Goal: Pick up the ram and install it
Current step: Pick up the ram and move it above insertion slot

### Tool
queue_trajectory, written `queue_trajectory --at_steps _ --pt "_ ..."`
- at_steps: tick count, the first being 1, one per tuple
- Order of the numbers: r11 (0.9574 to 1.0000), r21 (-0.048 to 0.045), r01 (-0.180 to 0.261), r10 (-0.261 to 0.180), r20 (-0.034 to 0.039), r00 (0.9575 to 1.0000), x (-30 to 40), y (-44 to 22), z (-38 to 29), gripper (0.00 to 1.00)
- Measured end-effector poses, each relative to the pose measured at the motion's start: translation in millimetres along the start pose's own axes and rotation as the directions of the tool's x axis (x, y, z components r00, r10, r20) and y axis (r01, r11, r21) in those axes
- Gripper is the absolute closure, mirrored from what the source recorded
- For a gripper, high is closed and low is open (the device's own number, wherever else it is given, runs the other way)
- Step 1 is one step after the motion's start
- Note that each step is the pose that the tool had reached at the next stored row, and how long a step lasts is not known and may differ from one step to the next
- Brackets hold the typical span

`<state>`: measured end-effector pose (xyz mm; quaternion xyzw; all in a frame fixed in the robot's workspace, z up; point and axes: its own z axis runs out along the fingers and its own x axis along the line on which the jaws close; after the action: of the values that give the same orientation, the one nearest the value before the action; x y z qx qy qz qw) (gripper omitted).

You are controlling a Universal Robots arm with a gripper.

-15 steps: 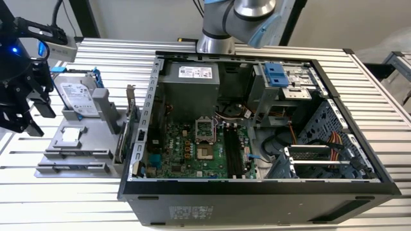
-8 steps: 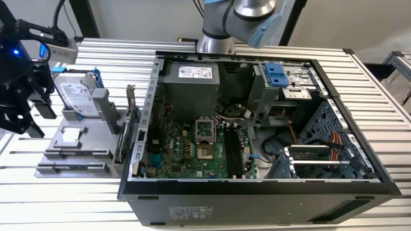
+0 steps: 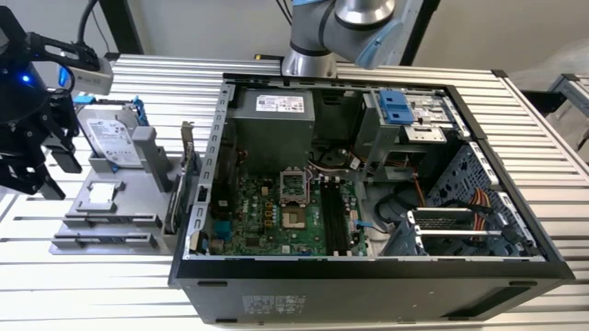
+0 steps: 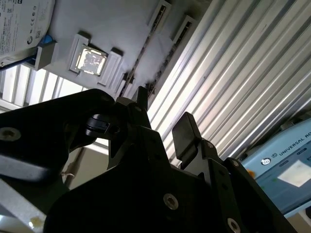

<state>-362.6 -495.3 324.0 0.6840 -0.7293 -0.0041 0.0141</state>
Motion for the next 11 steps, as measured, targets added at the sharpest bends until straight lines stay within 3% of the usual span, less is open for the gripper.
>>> queue_trajectory --at_steps 11 --pt "1.0000 0.0002 0.000 0.000 -0.0049 1.0000 -0.1 -0.1 4.6 0.00"
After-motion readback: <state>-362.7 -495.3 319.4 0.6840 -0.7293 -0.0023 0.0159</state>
